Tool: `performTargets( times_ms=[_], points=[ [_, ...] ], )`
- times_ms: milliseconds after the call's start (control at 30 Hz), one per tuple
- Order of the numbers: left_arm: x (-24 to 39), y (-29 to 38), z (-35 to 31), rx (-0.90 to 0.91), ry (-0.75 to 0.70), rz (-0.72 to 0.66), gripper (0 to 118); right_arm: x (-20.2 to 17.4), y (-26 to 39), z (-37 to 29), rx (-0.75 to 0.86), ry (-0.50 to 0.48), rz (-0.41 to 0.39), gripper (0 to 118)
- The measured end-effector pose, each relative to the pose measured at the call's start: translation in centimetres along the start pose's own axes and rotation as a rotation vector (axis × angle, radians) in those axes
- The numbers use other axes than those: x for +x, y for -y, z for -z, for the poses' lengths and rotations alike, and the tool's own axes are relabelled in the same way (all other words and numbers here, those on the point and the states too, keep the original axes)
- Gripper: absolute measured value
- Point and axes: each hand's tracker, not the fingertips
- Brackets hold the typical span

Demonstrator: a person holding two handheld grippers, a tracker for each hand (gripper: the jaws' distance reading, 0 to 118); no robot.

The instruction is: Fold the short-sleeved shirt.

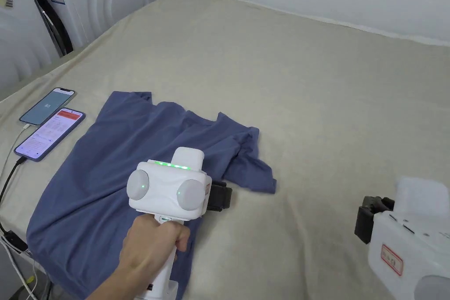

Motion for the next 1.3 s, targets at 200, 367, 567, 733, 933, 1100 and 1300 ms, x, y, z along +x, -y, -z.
performTargets(
  times_ms=[200, 367, 567, 733, 933, 1100, 1300],
  points=[
    [-2.0, 0.2, -0.9, 0.029, -0.035, -0.072, 10, 1.7, 1.4, -2.0, -0.027, -0.054, 0.055, 0],
    [-2.4, -0.8, -2.4, -0.002, 0.023, -0.095, 9, 4.2, 1.8, -6.1, -0.009, -0.042, 0.056, 0],
    [0.1, -4.2, -6.5, 0.052, 0.080, -0.108, 9, 9.4, 3.1, -12.3, 0.020, 0.021, 0.065, 0],
    [6.9, -8.1, -8.6, 0.100, 0.114, -0.035, 9, 14.1, 5.0, -15.4, 0.031, 0.088, 0.140, 0],
    [23.7, -13.2, -10.9, 0.158, 0.244, 0.210, 9, 19.1, 7.1, -18.5, 0.057, 0.166, 0.212, 0],
    [42.2, -14.2, -11.3, 0.169, 0.386, 0.393, 9, 23.5, 9.1, -19.2, 0.032, 0.213, 0.319, 0],
    [61.7, -9.2, -9.4, 0.068, 0.581, 0.566, 9, 28.3, 10.4, -19.2, -0.007, 0.326, 0.372, 0]
  ],
)
